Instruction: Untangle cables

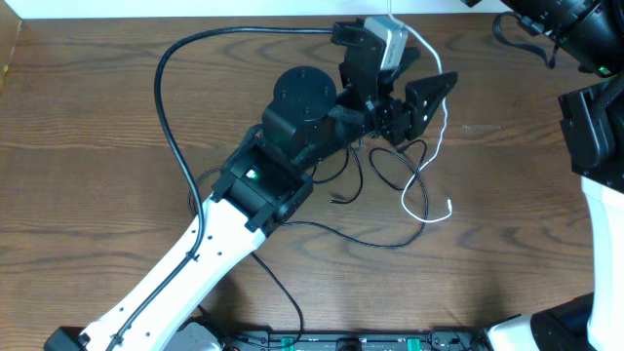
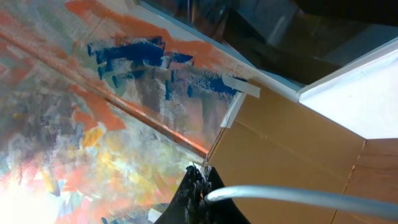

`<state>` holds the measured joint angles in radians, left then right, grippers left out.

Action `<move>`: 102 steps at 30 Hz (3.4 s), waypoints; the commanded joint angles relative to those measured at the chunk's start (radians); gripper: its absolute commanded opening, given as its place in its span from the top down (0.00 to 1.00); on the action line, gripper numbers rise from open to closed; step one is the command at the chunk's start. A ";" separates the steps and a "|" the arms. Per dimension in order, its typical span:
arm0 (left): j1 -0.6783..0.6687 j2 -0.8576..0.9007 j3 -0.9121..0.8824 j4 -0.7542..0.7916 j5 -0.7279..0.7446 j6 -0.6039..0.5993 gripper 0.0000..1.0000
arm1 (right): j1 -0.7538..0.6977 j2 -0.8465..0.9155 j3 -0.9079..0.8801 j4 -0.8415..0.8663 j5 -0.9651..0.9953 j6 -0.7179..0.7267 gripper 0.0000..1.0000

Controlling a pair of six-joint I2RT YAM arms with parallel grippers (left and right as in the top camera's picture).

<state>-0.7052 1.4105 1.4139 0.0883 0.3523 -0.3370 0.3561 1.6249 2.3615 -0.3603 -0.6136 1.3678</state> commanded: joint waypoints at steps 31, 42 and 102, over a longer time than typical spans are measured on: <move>0.000 0.036 0.003 -0.031 -0.035 -0.143 0.93 | -0.035 -0.003 0.008 -0.164 -0.066 -0.260 0.98; 0.064 0.033 0.003 -0.380 -0.059 -0.091 0.92 | -0.267 -0.003 0.008 -0.797 0.392 -0.728 0.15; 0.307 -0.209 0.010 0.019 -0.075 -0.612 0.93 | -0.014 -0.003 -0.673 -0.772 -0.144 -1.629 0.01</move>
<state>-0.4007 1.2144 1.4120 0.1020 0.3069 -0.9218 0.3309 1.6238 1.6913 -1.1519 -0.6323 -0.2092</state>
